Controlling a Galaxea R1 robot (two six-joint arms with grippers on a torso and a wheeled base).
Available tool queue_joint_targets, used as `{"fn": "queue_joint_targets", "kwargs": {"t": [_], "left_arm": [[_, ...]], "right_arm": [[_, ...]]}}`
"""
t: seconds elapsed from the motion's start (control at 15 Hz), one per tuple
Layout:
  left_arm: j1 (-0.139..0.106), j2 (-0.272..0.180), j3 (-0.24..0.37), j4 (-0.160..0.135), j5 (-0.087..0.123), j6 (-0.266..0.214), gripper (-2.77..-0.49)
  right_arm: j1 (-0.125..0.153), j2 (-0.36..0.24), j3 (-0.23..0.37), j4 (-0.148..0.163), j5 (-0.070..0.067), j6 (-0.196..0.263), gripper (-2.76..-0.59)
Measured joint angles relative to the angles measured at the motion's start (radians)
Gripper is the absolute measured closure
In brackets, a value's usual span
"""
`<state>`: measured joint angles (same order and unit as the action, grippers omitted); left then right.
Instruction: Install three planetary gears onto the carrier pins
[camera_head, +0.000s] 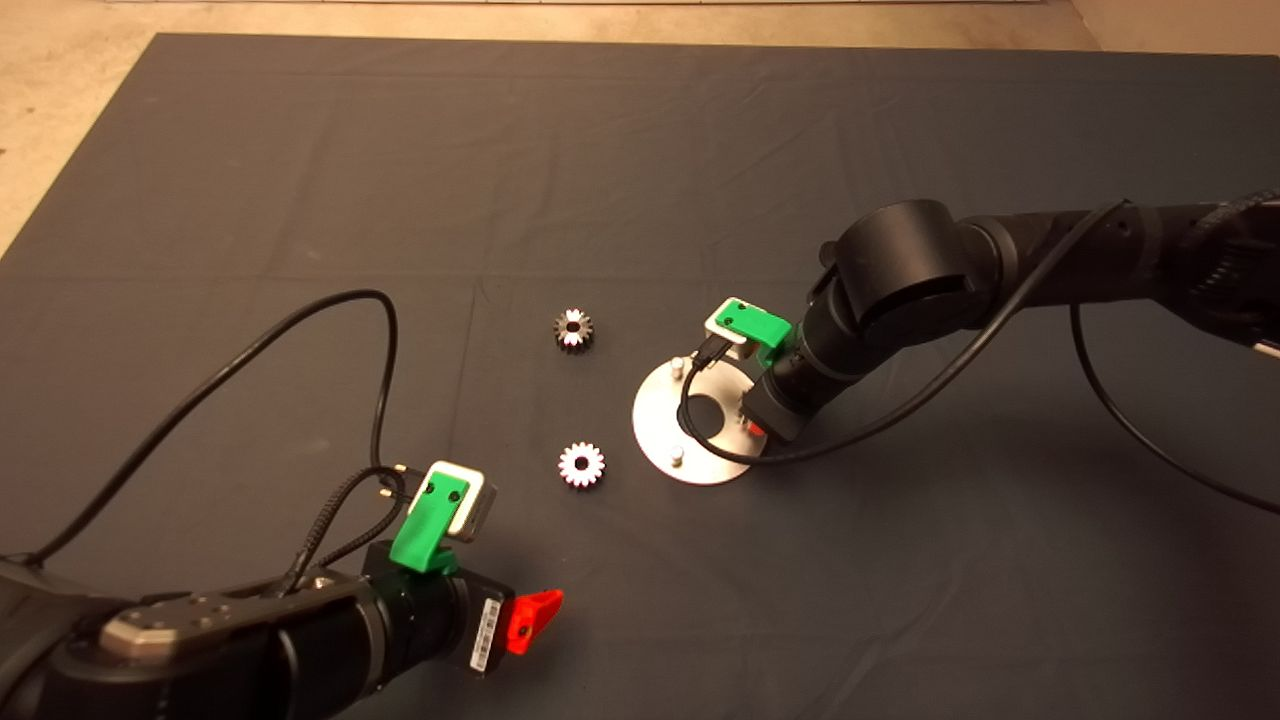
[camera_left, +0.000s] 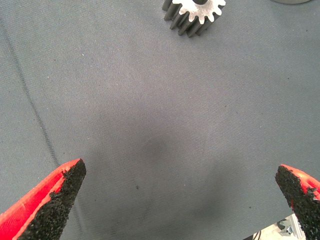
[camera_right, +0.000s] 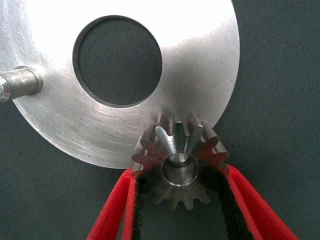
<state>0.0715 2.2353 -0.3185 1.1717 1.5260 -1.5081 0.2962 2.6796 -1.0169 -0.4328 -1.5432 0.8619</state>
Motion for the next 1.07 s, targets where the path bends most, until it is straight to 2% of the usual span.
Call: {"fn": "queue_joint_targets", "kwargs": {"t": [0.27, 0.67, 1.07], "left_arm": [[0.0, 0.0, 0.0, 0.0, 0.0, 0.0, -2.76], [0.0, -0.005, 0.0, 0.0, 0.0, 0.0, -2.76], [0.0, -0.005, 0.0, 0.0, 0.0, 0.0, -2.76]], "right_arm": [[0.001, 0.029, -0.024, 0.0, -0.002, 0.0, -0.92], [0.001, 0.031, -0.028, 0.001, -0.001, 0.0, -0.92], [0.0, 0.032, -0.03, 0.001, 0.0, 0.0, -1.06]]}}
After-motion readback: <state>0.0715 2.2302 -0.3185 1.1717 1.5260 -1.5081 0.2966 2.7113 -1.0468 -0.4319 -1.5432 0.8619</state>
